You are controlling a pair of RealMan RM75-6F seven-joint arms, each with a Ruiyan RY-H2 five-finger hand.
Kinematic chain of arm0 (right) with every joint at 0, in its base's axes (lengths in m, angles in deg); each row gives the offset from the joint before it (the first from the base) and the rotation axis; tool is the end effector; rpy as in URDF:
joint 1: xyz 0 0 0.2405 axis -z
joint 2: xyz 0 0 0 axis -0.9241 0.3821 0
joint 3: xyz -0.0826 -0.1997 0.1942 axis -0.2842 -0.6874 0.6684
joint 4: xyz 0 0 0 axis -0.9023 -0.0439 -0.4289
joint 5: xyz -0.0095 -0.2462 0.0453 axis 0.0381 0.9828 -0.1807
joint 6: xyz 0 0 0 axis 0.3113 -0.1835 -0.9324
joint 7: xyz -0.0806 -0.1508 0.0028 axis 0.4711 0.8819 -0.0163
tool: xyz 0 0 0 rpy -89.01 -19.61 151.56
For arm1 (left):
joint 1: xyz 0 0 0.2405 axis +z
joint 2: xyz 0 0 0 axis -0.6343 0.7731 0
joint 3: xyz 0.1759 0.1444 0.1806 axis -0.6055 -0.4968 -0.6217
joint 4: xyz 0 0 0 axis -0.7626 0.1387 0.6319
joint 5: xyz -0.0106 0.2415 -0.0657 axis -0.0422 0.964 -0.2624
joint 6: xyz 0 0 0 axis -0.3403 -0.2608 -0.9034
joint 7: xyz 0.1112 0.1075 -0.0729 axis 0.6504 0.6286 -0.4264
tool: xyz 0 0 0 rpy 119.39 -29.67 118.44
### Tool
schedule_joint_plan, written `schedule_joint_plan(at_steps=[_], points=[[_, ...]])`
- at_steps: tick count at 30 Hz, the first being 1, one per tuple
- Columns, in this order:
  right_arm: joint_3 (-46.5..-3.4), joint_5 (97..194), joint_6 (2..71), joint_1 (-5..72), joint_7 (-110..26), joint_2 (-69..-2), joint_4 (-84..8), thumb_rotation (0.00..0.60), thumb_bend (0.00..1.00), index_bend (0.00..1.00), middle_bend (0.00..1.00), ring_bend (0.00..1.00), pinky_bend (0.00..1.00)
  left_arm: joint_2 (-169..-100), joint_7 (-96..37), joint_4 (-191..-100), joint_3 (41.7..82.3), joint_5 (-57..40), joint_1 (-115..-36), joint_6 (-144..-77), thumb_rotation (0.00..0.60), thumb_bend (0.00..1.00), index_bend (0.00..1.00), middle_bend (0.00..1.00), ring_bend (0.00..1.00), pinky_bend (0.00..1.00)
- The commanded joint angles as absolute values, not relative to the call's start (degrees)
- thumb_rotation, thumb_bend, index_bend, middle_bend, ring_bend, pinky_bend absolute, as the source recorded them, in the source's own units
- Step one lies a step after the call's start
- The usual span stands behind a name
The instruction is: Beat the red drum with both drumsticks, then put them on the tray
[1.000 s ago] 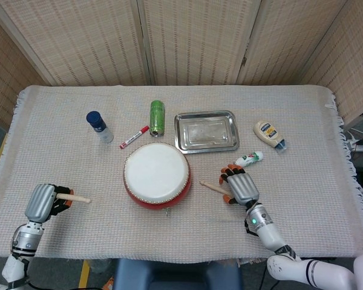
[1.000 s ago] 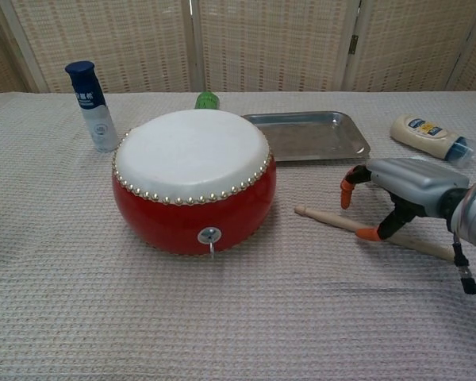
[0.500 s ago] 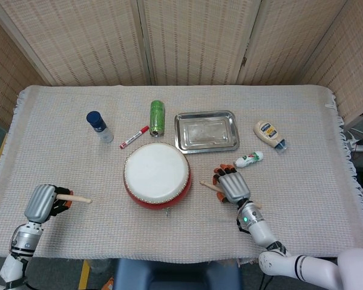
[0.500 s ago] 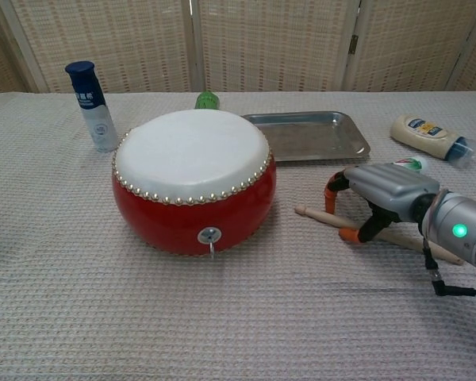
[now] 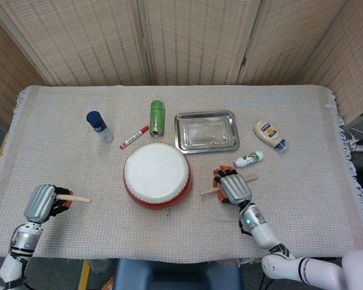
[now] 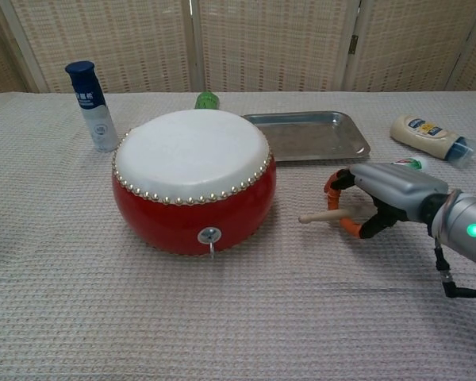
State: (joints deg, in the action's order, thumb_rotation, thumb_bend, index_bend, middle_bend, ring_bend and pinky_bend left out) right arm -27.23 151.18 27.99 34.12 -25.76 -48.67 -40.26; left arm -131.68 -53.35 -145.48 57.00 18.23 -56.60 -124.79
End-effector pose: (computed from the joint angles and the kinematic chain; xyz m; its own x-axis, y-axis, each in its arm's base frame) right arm -0.2239 -0.3573 -0.1113 0.3762 -0.3428 0.8608 -0.9164 -0.2750 0.2910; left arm -0.3486 0.2991 0.0504 0.0972 0.0897 0.9912 0.9783 -0.1917 -0.0786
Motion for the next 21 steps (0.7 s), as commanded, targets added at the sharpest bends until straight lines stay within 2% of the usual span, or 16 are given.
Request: schedule_joint_plan(at_steps=[1, 4, 6, 8, 10, 15, 21], points=[[-25.31, 152.91, 29.40, 36.11, -36.25, -44.02, -45.77, 0.600, 0.42, 0.67, 0.21, 0.06, 0.18, -131.56, -53.43, -145.57, 57.03, 18.07, -56.48, -124.87, 0.600, 0.64, 1.00, 1.00, 1.00, 1.00], [-23.17, 153.55, 29.06, 37.72, -48.47, -39.65, -50.41, 0.600, 0.42, 0.70, 0.27, 0.14, 0.26, -131.42, -53.48, -145.70, 57.08, 17.84, -56.36, -124.92, 0.600, 0.63, 1.00, 1.00, 1.00, 1.00], [-21.45, 154.10, 29.04, 38.95, -57.93, -37.05, -52.35, 0.600, 0.42, 0.73, 0.35, 0.25, 0.35, -131.38, -53.54, -145.85, 57.20, 17.73, -56.33, -125.04, 0.600, 0.63, 1.00, 1.00, 1.00, 1.00], [-20.48, 155.52, 28.28, 39.99, -68.30, -34.81, -53.02, 0.600, 0.42, 0.74, 0.47, 0.42, 0.48, -131.33, -53.66, -146.05, 57.30, 17.69, -56.37, -125.08, 0.600, 0.63, 1.00, 1.00, 1.00, 1.00], [-20.21, 157.49, 26.69, 40.64, -78.77, -32.87, -53.14, 0.600, 0.42, 0.74, 0.53, 0.50, 0.59, -131.23, -53.65, -146.24, 57.32, 17.78, -56.51, -124.99, 0.600, 0.63, 1.00, 1.00, 1.00, 1.00], [-21.46, 165.60, 26.22, 41.24, -106.67, -31.69, -46.45, 0.600, 0.43, 0.74, 0.56, 0.53, 0.62, -131.03, -53.18, -146.93, 57.37, 18.16, -56.91, -124.89, 0.600, 0.63, 1.00, 1.00, 1.00, 1.00], [-24.77, 171.60, 29.41, 40.64, -128.49, -34.81, -35.19, 0.600, 0.43, 0.74, 0.56, 0.53, 0.62, -130.87, -52.74, -147.48, 57.26, 18.20, -57.08, -124.65, 0.600, 0.63, 1.00, 1.00, 1.00, 1.00]])
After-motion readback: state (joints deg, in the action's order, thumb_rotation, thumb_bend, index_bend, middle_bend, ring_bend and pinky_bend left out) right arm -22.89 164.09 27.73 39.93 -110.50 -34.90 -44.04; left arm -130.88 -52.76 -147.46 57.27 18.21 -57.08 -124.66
